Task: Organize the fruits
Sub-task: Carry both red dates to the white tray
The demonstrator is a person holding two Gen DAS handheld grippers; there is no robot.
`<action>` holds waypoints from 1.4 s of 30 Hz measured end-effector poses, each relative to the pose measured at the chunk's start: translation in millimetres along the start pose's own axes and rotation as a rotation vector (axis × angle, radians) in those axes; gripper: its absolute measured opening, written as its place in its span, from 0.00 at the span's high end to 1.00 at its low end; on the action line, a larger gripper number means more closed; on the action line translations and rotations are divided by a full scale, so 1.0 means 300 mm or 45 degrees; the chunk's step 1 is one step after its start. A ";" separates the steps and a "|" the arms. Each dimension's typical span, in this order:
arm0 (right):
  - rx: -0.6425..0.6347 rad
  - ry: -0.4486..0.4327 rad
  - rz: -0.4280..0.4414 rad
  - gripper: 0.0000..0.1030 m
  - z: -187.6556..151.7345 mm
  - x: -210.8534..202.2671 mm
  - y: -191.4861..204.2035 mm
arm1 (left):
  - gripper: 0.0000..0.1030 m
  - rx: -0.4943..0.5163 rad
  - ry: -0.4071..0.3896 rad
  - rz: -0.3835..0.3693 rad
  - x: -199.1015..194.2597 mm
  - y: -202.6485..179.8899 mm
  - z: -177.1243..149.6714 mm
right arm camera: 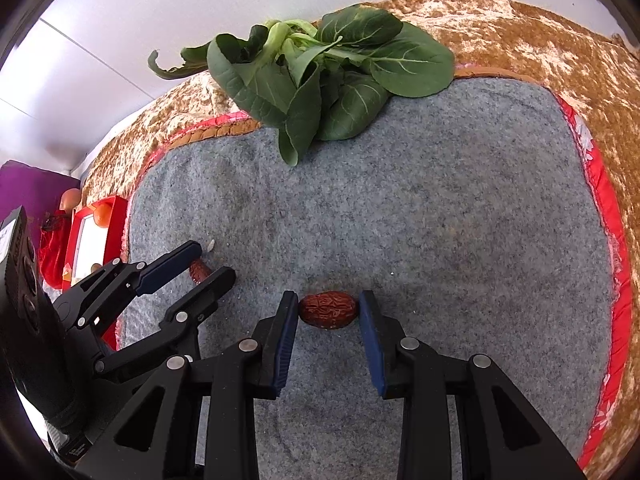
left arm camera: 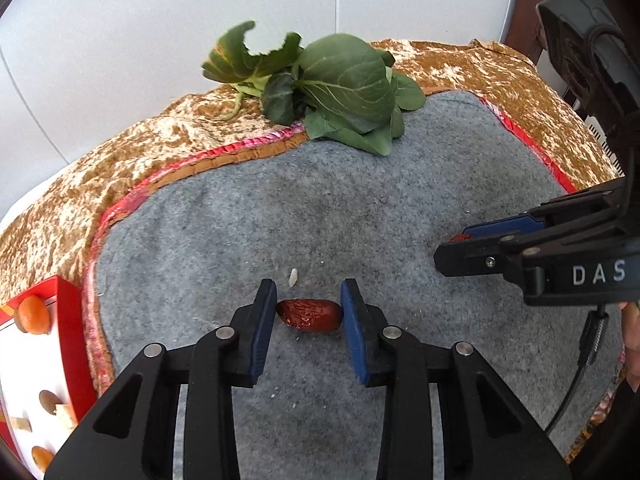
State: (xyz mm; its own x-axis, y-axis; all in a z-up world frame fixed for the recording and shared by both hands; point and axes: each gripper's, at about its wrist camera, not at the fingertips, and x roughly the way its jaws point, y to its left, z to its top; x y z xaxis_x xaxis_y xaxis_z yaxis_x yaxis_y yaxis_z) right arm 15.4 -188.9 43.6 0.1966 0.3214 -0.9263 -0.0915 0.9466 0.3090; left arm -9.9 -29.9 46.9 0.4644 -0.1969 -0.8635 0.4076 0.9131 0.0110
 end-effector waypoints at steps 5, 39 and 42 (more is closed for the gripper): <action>0.005 0.002 0.075 0.69 0.003 -0.004 0.027 | 0.70 -0.019 -0.032 0.026 -0.062 0.033 -0.024; -0.339 -0.218 0.402 0.69 -0.104 -0.053 0.732 | 0.70 -0.441 -0.238 0.521 -0.571 0.502 -0.431; -0.381 -0.253 0.433 0.69 -0.118 -0.069 0.777 | 0.70 -0.473 -0.254 0.570 -0.597 0.528 -0.455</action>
State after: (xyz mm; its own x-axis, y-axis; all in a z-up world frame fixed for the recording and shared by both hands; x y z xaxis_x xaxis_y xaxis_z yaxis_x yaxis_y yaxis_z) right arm -44.6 24.3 127.2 0.2863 0.6371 -0.7157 -0.4537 0.7480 0.4844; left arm -135.9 198.6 134.4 0.6800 0.2045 -0.7041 -0.1458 0.9789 0.1435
